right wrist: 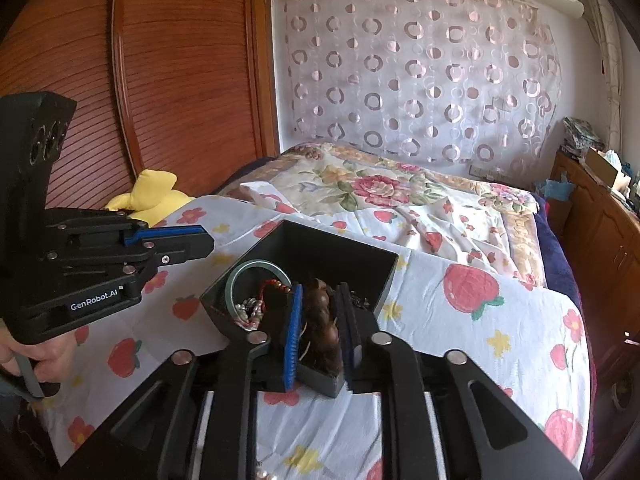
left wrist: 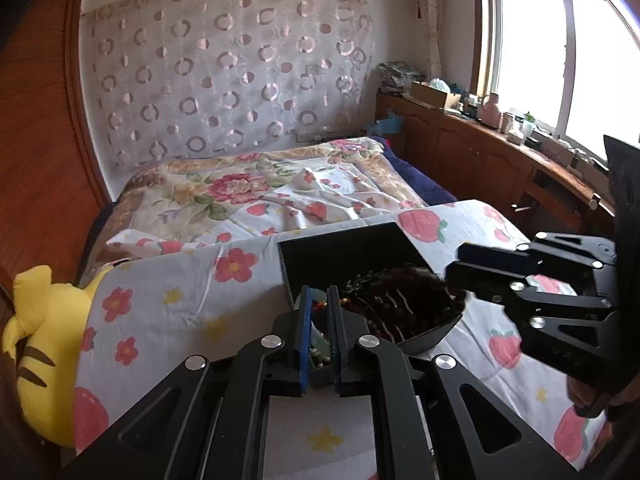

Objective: Organize jewelry
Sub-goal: 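Lower the pearl necklace and wooden beads into the black box, opening both grippers, then grasp the long pearl necklace with the right gripper and lift it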

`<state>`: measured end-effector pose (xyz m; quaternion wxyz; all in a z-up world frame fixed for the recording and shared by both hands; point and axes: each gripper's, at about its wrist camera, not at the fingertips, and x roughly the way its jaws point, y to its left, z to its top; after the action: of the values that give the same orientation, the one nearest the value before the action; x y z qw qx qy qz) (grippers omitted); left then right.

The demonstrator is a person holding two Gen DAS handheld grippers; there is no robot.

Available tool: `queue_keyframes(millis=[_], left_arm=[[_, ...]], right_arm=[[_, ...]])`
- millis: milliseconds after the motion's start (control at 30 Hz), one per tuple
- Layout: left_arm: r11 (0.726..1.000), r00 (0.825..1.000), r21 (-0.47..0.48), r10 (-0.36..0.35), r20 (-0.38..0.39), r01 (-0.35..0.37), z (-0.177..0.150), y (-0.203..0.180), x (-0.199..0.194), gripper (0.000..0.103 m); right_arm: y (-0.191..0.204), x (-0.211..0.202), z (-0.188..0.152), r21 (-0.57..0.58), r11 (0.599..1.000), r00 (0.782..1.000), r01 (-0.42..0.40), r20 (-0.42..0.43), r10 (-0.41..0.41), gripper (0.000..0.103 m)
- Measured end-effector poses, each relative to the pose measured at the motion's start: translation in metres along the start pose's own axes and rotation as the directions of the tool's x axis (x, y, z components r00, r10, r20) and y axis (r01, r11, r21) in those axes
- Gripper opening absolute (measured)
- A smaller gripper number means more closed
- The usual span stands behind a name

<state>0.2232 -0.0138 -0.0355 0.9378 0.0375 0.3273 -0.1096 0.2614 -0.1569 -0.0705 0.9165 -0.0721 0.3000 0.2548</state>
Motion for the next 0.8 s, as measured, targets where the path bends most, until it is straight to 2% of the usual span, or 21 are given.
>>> queue_keyframes(millis=[200,267,300,367,433,533,800], left_arm=[[1.000,0.999,-0.001,-0.008,0.035,0.008,-0.015,-0.003,-0.018,0.030],[1.000,0.999,0.013,-0.009,0.036,0.009,-0.021,-0.006,-0.022,0.045],[1.000,0.999,0.018,-0.010,0.038,0.009,-0.024,-0.008,-0.024,0.049],[1.000,0.999,0.022,-0.008,0.042,0.007,-0.033,-0.010,-0.029,0.066],[1.000,0.999,0.020,-0.014,0.044,0.013,-0.041,-0.010,-0.032,0.074],[1.000,0.999,0.006,-0.026,0.030,0.026,-0.058,-0.009,-0.035,0.080],[0.998,0.999,-0.027,-0.049,-0.018,0.048,-0.091,-0.007,-0.037,0.081]], right_arm=[[0.004,-0.025,-0.014,-0.018,1.000,1.000,-0.016,0.012,0.016,0.022],[0.007,-0.035,-0.023,-0.033,0.999,1.000,-0.025,0.012,0.025,0.022],[0.009,-0.039,-0.029,-0.041,0.999,1.000,-0.027,0.007,0.027,0.022],[0.013,-0.047,-0.041,-0.051,0.998,0.999,-0.035,-0.006,0.035,0.022],[0.015,-0.054,-0.054,-0.053,0.998,0.999,-0.046,-0.019,0.045,0.022],[0.017,-0.061,-0.074,-0.046,0.997,0.997,-0.064,-0.048,0.062,0.022],[0.027,-0.052,-0.110,-0.061,0.994,0.984,-0.091,-0.158,0.081,0.022]])
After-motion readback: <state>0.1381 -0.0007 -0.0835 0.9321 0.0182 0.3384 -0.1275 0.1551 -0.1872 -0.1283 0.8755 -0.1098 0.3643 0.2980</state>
